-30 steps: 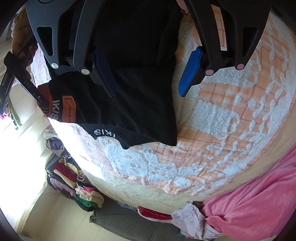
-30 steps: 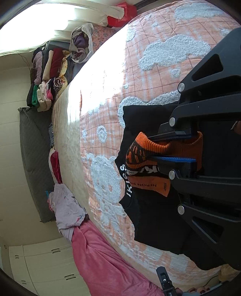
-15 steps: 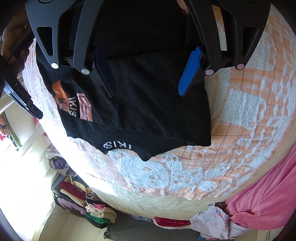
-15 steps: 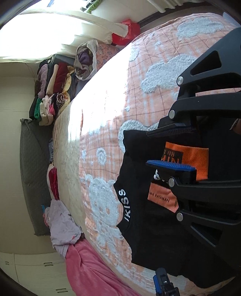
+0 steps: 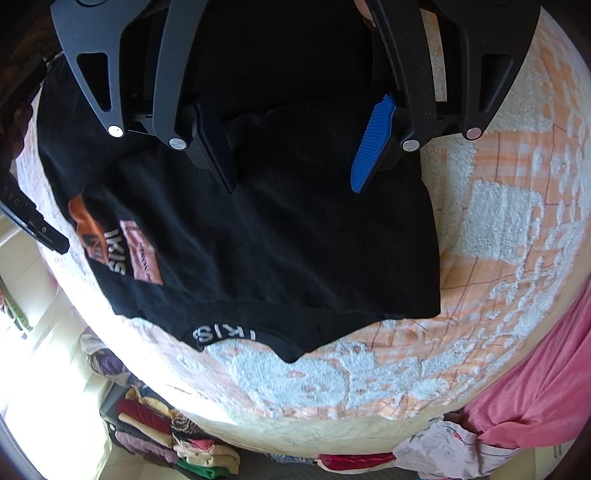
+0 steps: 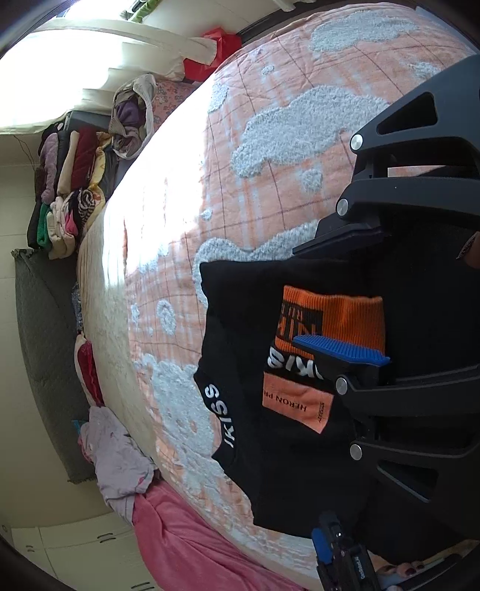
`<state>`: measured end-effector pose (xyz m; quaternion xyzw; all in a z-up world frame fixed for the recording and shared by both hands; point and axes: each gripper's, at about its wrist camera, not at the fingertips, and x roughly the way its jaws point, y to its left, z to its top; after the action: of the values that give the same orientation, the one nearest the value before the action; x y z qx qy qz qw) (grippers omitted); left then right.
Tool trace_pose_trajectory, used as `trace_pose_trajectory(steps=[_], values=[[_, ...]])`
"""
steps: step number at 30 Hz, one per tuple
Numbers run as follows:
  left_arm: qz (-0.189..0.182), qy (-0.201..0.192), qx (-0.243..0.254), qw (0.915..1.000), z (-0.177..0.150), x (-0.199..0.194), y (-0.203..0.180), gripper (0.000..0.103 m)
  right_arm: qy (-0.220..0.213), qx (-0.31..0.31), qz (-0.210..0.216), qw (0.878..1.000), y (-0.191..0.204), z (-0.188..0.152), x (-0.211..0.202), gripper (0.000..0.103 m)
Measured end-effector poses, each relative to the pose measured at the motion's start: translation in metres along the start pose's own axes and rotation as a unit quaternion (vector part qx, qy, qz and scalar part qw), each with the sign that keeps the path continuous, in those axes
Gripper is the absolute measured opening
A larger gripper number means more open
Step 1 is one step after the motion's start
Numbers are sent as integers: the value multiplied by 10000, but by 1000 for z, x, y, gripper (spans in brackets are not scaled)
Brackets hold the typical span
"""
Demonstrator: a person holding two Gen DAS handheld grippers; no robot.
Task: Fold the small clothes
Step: 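Lower the cuff flat onto the shirt front and open the right tool, then move both open tools over the shirt toward its hem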
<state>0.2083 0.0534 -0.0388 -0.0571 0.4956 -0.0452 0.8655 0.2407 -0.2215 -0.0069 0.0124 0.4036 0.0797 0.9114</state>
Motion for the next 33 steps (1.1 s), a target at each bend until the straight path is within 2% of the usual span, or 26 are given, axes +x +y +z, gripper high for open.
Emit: trace_pose_trajectory(steps=[1,3,9,14,17,20,26,33], values=[[9,11,16,10000,-1,1,0,56,27,-88,80,9999,7,0,1,42],[37,23,47,10000,-3,1,-1,56,66,-272,229,9993,23,-1,3,49],[17,52,69,10000,-5,1,-1,56,252,-826,419,9954,64,-4,12,50],[-10,58,80,10000,-8,1,1,56,511,-938,483,9931,71,-8,27,52],[4,68,122,9999,-8,-1,0,56,819,-823,-151,9931,52,-17,48,53],[1,55,130,9999,-9,-1,0,56,738,-331,206,9965,35,-19,46,55],[-6,32,79,10000,-10,-2,1,56,544,-122,339,9979,34,-21,25,56],[-13,27,58,10000,-11,-3,1,56,254,122,542,9981,30,-27,-7,70]])
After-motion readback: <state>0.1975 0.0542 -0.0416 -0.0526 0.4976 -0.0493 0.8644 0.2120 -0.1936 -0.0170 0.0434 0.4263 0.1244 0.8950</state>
